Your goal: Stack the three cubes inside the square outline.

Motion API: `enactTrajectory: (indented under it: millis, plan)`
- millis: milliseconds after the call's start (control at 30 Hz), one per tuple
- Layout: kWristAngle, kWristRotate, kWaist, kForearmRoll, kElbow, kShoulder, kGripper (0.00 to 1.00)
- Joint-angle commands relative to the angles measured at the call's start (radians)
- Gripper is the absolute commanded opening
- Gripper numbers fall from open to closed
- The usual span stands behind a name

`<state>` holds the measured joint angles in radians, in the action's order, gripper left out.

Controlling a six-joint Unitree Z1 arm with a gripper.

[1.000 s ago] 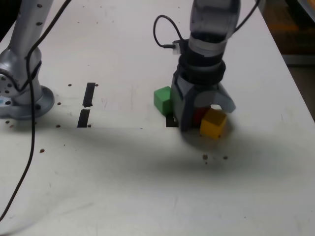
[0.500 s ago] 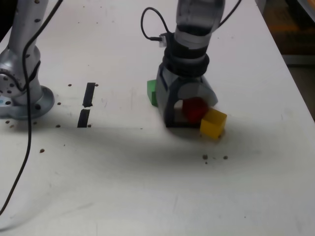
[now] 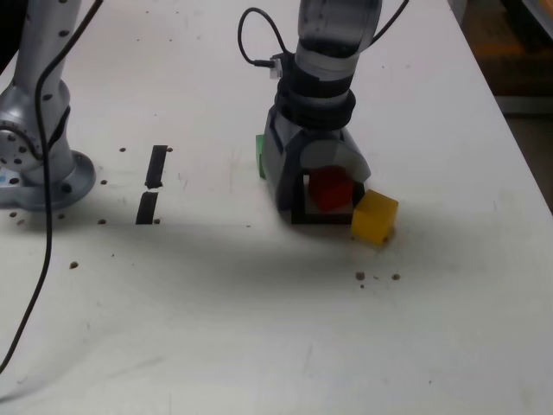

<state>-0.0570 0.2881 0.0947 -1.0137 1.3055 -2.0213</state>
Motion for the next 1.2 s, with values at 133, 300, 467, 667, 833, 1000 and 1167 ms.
enactTrajectory:
  millis: [133,300,467,667,833,1000,1167]
  plan:
    - [0.005,-0.008,-0.003,0.019,0.005,-0.003,0.99]
    - [0.023,-0.015,-0.002,0.025,0.009,0.006,1.0]
    - [0.044,-0.029,-0.001,0.006,0.007,0.012,0.99]
    - [0.056,-0.043,-0.001,0.011,0.012,0.013,0.94]
    - [0.057,-0.044,-0.001,0.023,0.016,0.014,0.86]
    - [0.057,-0.045,0.003,0.05,0.017,0.014,0.76]
    - [0.057,-0.048,0.013,0.089,0.018,0.014,0.64]
